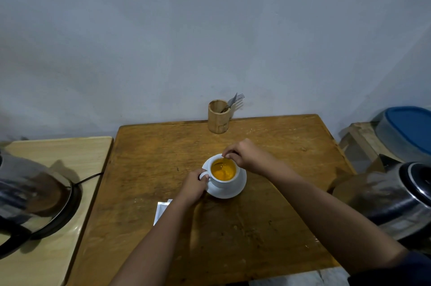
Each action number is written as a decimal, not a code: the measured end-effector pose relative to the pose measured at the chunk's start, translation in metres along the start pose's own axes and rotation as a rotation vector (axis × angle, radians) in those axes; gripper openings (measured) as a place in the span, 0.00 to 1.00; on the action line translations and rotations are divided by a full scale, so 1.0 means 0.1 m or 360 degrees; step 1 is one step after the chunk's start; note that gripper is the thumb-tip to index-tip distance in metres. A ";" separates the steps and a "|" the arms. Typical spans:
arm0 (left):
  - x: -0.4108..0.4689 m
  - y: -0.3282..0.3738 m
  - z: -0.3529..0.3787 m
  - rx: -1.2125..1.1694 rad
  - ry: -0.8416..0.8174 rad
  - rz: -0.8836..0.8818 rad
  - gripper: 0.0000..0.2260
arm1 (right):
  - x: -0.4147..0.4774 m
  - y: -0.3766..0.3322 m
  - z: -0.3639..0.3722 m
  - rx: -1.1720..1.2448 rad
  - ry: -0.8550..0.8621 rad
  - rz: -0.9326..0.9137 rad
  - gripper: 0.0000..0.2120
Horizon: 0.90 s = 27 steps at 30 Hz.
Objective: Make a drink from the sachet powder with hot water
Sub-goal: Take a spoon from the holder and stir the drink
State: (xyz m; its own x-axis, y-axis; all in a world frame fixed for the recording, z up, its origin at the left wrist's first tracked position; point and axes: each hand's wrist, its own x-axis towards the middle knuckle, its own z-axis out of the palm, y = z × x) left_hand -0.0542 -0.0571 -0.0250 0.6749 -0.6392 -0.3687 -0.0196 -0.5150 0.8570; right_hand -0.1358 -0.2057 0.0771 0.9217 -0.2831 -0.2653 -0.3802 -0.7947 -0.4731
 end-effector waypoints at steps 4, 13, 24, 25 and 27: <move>0.00 0.00 0.00 0.0006 0.0009 0.0003 0.11 | 0.02 0.02 -0.06 -0.0138 -0.0038 -0.0021 0.13; -0.01 0.02 -0.01 0.0029 -0.0026 0.0013 0.11 | -0.06 -0.03 -0.12 -0.0135 -0.0160 -0.0038 0.11; 0.02 -0.03 0.00 0.0016 -0.0022 0.0011 0.07 | 0.03 -0.11 -0.02 0.0025 -0.0018 -0.0040 0.12; 0.03 -0.03 0.00 0.0017 -0.0024 0.0010 0.07 | 0.05 -0.11 -0.03 0.0015 -0.0007 -0.0027 0.12; 0.04 -0.04 0.00 0.0029 -0.0038 0.0013 0.07 | 0.07 -0.08 -0.06 -0.0014 0.0015 0.0008 0.11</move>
State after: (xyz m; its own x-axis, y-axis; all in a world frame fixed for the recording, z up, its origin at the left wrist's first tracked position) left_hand -0.0512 -0.0573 -0.0298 0.6568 -0.6568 -0.3704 -0.0388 -0.5200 0.8533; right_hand -0.1260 -0.2046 0.0837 0.9205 -0.2919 -0.2596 -0.3841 -0.7980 -0.4644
